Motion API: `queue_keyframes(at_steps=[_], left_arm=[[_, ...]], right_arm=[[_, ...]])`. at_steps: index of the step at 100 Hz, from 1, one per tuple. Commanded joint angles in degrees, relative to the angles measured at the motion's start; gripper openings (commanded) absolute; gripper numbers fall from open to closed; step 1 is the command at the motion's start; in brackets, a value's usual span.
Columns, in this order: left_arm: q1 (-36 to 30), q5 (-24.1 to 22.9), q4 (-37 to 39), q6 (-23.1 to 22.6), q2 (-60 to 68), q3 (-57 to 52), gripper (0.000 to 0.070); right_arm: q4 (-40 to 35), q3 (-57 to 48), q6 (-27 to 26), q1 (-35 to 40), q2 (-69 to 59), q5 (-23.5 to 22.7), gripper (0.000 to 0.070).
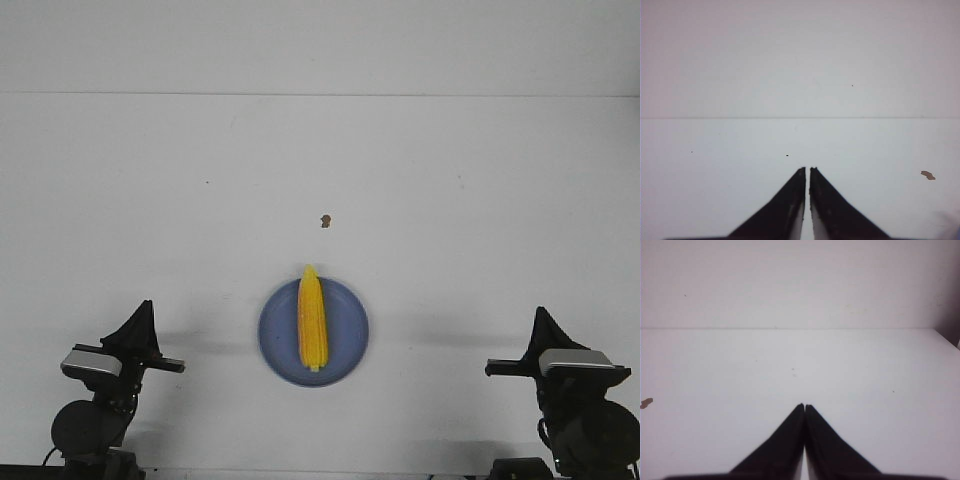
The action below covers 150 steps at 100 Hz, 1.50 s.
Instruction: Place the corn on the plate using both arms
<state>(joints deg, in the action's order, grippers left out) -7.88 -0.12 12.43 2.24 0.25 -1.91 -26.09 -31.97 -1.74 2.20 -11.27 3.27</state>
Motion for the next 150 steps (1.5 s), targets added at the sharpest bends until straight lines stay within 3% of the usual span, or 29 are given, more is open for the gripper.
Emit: queue_keyframes(at_steps=[1, 28, 77, 150], left_arm=[[0.0, -0.1, 0.6, -0.1, -0.1, 1.1, 0.0012], [0.0, -0.1, 0.6, -0.1, -0.1, 1.1, 0.0012], [0.0, -0.1, 0.6, -0.1, -0.1, 1.1, 0.0013], [0.0, -0.1, 0.6, -0.1, -0.1, 1.1, 0.0013]], right_arm=[[2.3, 1.1, 1.9, 0.0, 1.6, 0.2, 0.0], [13.2, 14.8, 3.1, 0.0, 11.3, 0.2, 0.0], [33.9, 30.9, 3.0, 0.0, 11.2, -0.2, 0.0], [33.5, 31.3, 3.0, 0.0, 11.2, -0.2, 0.0]])
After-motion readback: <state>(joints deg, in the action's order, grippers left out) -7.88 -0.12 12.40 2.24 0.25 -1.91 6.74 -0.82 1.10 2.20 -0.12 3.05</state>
